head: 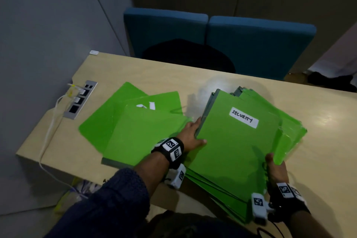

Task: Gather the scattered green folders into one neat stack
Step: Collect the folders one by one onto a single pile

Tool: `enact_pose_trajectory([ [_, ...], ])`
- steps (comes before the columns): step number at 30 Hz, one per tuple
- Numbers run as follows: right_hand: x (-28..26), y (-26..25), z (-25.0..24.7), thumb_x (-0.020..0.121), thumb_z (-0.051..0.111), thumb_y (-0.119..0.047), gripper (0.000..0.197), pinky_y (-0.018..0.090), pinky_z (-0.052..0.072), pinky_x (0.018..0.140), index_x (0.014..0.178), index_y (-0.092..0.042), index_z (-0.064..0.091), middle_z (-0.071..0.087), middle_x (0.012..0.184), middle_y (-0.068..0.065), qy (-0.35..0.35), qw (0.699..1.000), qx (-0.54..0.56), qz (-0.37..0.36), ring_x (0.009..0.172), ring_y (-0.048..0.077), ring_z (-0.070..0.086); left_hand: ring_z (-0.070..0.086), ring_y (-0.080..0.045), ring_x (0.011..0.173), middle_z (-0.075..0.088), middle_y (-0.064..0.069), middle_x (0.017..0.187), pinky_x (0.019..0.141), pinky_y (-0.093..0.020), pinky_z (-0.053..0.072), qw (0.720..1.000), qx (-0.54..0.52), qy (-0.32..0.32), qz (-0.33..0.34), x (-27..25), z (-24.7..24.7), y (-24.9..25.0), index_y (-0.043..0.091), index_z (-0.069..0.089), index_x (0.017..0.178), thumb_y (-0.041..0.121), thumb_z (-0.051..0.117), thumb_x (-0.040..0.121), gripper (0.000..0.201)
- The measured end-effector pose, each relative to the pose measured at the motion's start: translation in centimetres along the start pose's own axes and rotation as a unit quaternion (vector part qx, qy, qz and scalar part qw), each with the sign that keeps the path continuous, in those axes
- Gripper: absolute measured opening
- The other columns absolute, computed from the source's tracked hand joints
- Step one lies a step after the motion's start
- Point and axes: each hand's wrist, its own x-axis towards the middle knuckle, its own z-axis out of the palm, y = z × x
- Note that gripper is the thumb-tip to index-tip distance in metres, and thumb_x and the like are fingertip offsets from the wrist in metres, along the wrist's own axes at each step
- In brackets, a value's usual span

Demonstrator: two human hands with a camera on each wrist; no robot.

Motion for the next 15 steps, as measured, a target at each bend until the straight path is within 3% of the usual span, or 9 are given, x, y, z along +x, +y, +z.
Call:
enact_pose_trajectory([
  [2, 0.1, 0.1, -0.1, 0.024, 0.059, -0.099, 0.144, 0.052, 0.05, 0.088, 0.135, -0.007, 0.05, 0.062, 0.11, 0.018, -0.003, 1.0, -0.004, 0.001, 0.095, 0.036, 0.06, 0.025, -0.032, 0.14, 0.02, -0.009, 0.155, 0.113, -0.039, 0.027, 0.999, 0.035, -0.011, 0.014, -0.1, 1.2, -0.1, 0.027, -0.003, 0.154, 0.038, 0.066, 0.086, 0.097],
  [3, 0.2, 0.4, -0.2, 0.023, 0.061, -0.097, 0.143, 0.055, 0.049, 0.091, 0.134, -0.008, 0.051, 0.063, 0.113, 0.018, -0.002, 1.0, -0.016, 0.008, 0.098, 0.038, 0.061, 0.02, -0.032, 0.14, 0.02, -0.008, 0.155, 0.113, -0.04, 0.025, 0.999, 0.041, -0.006, 0.014, -0.2, 1.8, -0.1, 0.028, -0.004, 0.154, 0.037, 0.066, 0.086, 0.098],
  [7, 0.0, 0.7, -0.5, 0.044, 0.075, -0.084, 0.113, 0.059, 0.051, 0.088, 0.134, -0.02, 0.052, 0.064, 0.127, 0.015, -0.007, 0.998, -0.054, 0.025, 0.104, 0.04, 0.063, 0.021, -0.032, 0.141, 0.021, -0.007, 0.156, 0.115, -0.043, 0.024, 0.998, -0.02, 0.058, -0.01, -1.2, 2.2, -0.7, 0.024, 0.003, 0.155, 0.042, 0.063, 0.088, 0.091],
  [10, -0.6, 0.1, -0.4, 0.054, 0.078, -0.072, 0.103, 0.056, 0.049, 0.095, 0.135, -0.014, 0.053, 0.063, 0.129, 0.018, 0.0, 0.999, -0.046, 0.012, 0.107, 0.04, 0.063, 0.02, -0.031, 0.142, 0.021, -0.009, 0.157, 0.116, -0.045, 0.023, 0.981, -0.062, 0.149, -0.104, -2.4, 1.1, -4.6, 0.021, 0.016, 0.154, 0.046, 0.059, 0.089, 0.081],
  [11, -0.8, 0.0, -0.4, 0.056, 0.077, -0.07, 0.102, 0.055, 0.048, 0.096, 0.136, -0.012, 0.052, 0.063, 0.13, 0.019, 0.005, 0.999, -0.047, 0.014, 0.108, 0.04, 0.062, 0.022, -0.032, 0.142, 0.022, -0.009, 0.156, 0.115, -0.045, 0.024, 0.971, -0.048, 0.182, -0.15, -3.2, 0.4, -6.5, 0.021, 0.022, 0.152, 0.047, 0.059, 0.088, 0.078],
  [13, -1.0, 0.0, -0.4, 0.048, 0.076, -0.078, 0.113, 0.057, 0.048, 0.097, 0.136, -0.013, 0.05, 0.062, 0.131, 0.018, 0.013, 0.998, -0.054, 0.021, 0.109, 0.041, 0.062, 0.028, -0.034, 0.139, 0.027, -0.011, 0.153, 0.112, -0.047, 0.03, 0.933, -0.02, 0.261, -0.248, -5.8, -1.2, -10.5, 0.02, 0.031, 0.147, 0.049, 0.064, 0.083, 0.077],
  [15, -1.3, -0.1, -0.4, 0.043, 0.073, -0.081, 0.119, 0.058, 0.047, 0.098, 0.138, -0.013, 0.047, 0.06, 0.134, 0.018, 0.014, 0.998, -0.061, 0.029, 0.112, 0.042, 0.06, 0.033, -0.038, 0.134, 0.032, -0.016, 0.148, 0.107, -0.05, 0.034, 0.864, -0.023, 0.351, -0.361, -9.2, -2.6, -13.8, 0.014, 0.034, 0.143, 0.047, 0.072, 0.077, 0.082],
])
